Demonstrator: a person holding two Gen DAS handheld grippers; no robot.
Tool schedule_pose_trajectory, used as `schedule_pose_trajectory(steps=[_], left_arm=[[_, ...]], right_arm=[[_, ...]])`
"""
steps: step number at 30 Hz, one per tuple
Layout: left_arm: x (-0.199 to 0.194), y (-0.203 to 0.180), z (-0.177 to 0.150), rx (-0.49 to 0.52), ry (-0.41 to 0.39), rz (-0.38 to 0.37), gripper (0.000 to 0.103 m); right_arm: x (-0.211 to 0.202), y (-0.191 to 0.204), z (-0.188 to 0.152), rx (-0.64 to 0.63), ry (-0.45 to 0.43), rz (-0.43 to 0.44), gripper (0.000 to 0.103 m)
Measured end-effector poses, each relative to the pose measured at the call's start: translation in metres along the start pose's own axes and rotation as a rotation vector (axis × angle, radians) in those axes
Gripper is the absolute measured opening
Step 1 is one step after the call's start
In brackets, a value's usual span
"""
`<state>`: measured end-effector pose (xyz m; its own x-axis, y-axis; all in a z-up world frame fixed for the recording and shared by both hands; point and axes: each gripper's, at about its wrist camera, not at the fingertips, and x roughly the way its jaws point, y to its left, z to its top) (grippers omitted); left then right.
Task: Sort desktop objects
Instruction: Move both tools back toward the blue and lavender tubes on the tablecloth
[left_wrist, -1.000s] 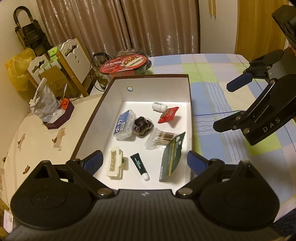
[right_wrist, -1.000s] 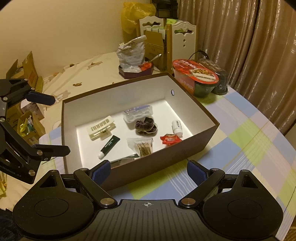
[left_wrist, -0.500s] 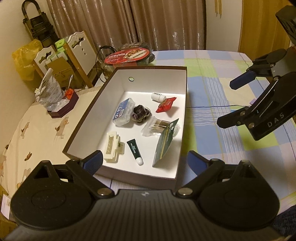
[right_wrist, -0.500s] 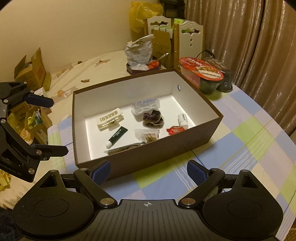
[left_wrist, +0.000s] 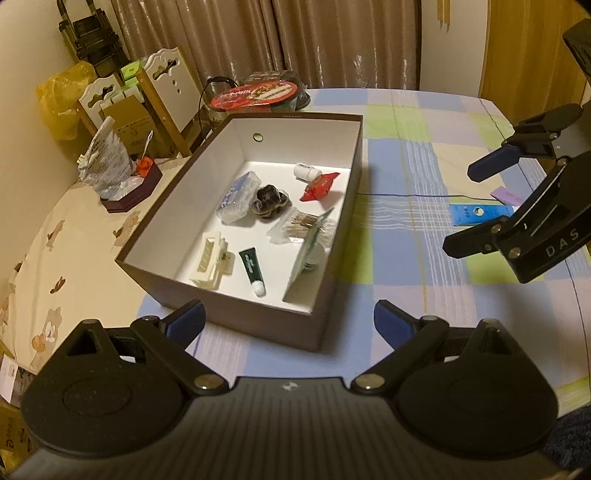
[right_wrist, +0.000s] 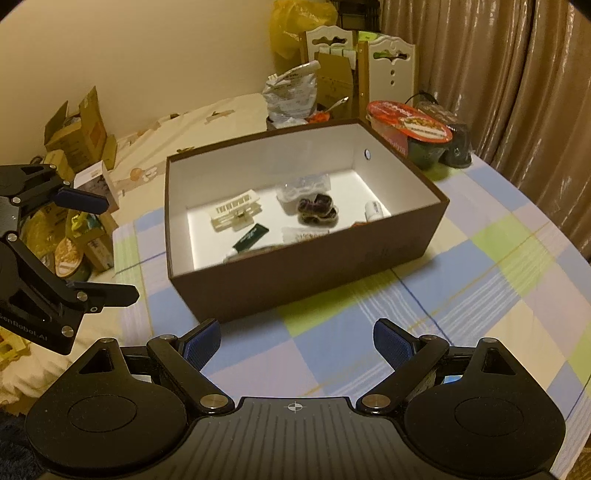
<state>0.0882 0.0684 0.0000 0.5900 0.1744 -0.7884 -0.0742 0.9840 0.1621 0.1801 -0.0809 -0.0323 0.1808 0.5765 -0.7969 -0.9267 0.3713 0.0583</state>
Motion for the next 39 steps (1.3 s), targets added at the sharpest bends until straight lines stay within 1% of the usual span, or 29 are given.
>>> schedule_pose_trajectory(steps=[10,15,20,28,36,39], left_arm=[[-0.002,-0.033,-0.009,-0.001,0.009,-0.015,0.097],[0.002,-0.054,-0.006,0.022,0.003,-0.045,0.097],[0.011,-0.078,-0.001,0.060,0.003,-0.091,0.097],[0.031,-0.121,0.011,0.145,-0.001,-0.190,0.097],[0.054,-0.160,0.027,0.268,-0.010,-0.284,0.097],[0.063,-0.174,0.035,0.321,-0.017,-0.315,0.096]], right_arm=[[-0.016,-0.014,-0.034,0.025,0.018,-0.002,0.092],[-0.026,-0.026,-0.055,0.061,0.038,-0.015,0.092],[-0.039,-0.041,-0.079,0.112,0.053,-0.054,0.092],[-0.065,-0.074,-0.124,0.275,0.053,-0.120,0.092],[-0.079,-0.108,-0.165,0.442,0.064,-0.196,0.092],[-0.080,-0.120,-0.179,0.491,0.076,-0.211,0.092]])
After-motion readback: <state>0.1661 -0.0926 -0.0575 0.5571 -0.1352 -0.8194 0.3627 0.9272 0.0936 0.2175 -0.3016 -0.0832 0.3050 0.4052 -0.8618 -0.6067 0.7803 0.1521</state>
